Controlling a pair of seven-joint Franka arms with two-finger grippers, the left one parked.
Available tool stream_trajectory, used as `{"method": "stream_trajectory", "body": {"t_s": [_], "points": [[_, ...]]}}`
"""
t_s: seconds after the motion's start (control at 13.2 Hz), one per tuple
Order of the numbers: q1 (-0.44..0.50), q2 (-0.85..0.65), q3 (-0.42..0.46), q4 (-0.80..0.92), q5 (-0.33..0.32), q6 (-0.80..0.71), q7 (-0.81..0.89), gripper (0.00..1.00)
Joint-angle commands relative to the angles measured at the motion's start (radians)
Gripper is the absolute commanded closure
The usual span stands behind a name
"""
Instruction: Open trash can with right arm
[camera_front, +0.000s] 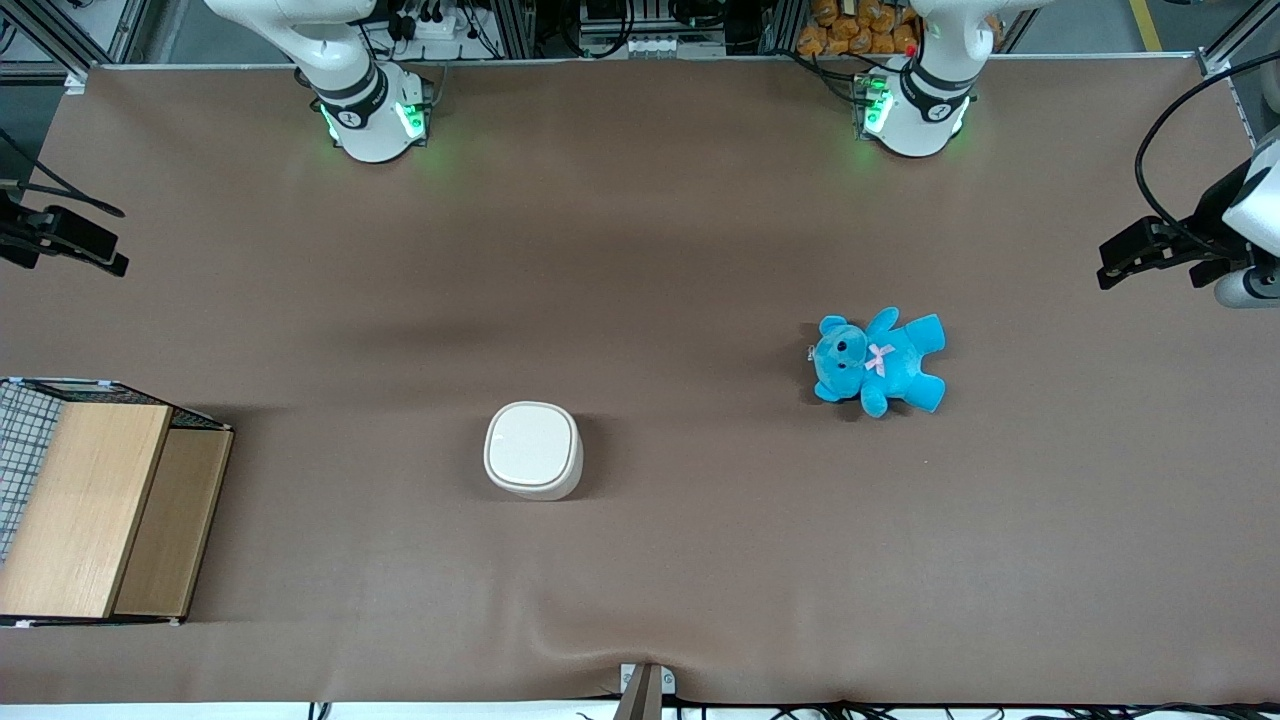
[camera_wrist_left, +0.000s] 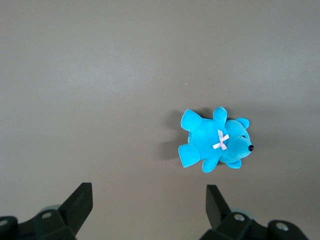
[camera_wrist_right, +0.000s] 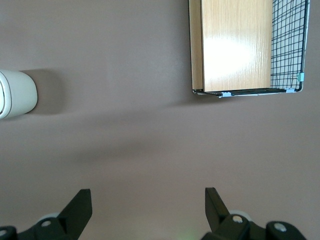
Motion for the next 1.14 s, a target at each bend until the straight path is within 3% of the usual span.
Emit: {"method": "stream_trajectory", "body": {"t_s": [0.0,0.68,0.83,0.91,1.06], "points": [[-0.005,0.015,0.001,0.029,0.015,-0.012,-0.006,0.0],[0.044,0.04,0.007,0.018,0.014,-0.012,-0.009,0.0],[0.05,0.097,0.007,0.023,0.068,0.019,0.001,0.0],[0.066,0.126,0.007,0.023,0.102,0.045,0.006,0.03],[0.11,0.188,0.007,0.047,0.122,0.117,0.029,0.24]]}}
